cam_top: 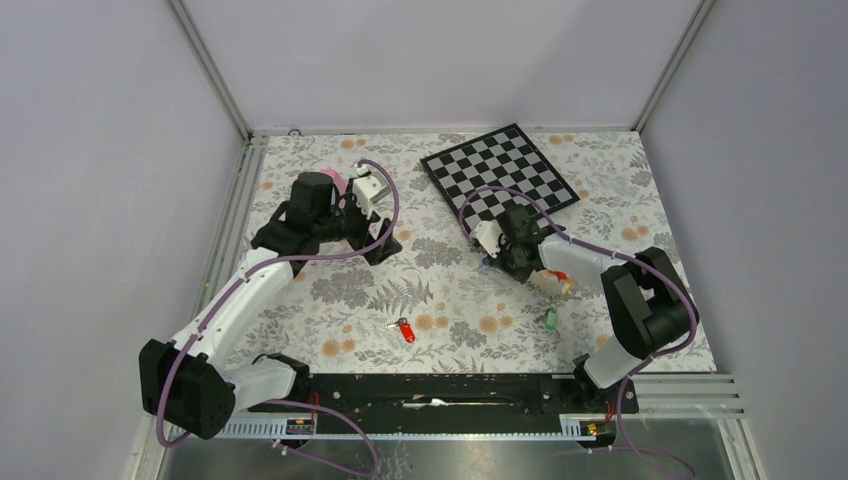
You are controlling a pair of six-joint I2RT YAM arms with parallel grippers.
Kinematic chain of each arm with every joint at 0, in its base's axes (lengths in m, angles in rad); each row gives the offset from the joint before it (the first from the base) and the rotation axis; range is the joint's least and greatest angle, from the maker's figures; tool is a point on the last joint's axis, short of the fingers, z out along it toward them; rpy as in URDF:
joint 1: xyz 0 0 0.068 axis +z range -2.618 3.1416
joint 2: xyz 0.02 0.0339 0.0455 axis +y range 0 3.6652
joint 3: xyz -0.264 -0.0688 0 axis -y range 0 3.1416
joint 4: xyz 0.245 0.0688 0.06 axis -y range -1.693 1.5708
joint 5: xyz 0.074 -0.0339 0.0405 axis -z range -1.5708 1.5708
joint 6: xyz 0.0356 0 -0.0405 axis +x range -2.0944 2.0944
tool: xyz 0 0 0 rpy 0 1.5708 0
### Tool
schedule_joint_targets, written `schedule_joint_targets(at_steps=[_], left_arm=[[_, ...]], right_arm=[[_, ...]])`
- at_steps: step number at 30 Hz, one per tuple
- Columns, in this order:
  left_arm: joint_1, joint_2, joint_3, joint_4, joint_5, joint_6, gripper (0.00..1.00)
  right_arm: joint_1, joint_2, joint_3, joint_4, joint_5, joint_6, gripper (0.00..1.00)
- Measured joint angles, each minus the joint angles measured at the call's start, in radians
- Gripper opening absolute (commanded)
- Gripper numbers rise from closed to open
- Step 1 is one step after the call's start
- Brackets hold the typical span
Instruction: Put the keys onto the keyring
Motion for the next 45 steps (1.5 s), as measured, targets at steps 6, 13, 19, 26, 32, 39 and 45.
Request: schedule_joint_targets(at_steps=[6,13,19,26,32,39,45], left_arm=[[-0.003,0.0,-0.001,0.0,-0.001,0.007,0.99],[-0.019,0.001,-0.015,0.0,-0.011,0.028,0.99],[-0.043,0.016,-0.015,0.004,-0.008,0.05,0.99],[-0.101,0.085,0.0,0.012,0.061,0.066,0.83],[-0.142,0.157,0.096,0.037,0.189,0.103,0.69],[-0.193,0.262,0.23,0.097,0.286,0.173,0.55],[-0.29,0.342,0.211,0.147,0.296,0.2,0.51]], right_arm=[[0.0,-0.014,0.011,-0.009,-0.006,0.014,0.14],[0.0,-0.123,0.029,-0.019,-0.064,0.042,0.0],[0.0,-0.241,0.029,-0.023,-0.169,0.042,0.0],[0.001,-0.38,0.03,-0.024,-0.338,0.034,0.0],[0.002,-0.418,0.062,-0.049,-0.486,0.021,0.0],[0.003,-0.451,0.093,-0.045,-0.633,0.014,0.0],[0.003,-0.501,0.049,0.01,-0.695,0.016,0.0]])
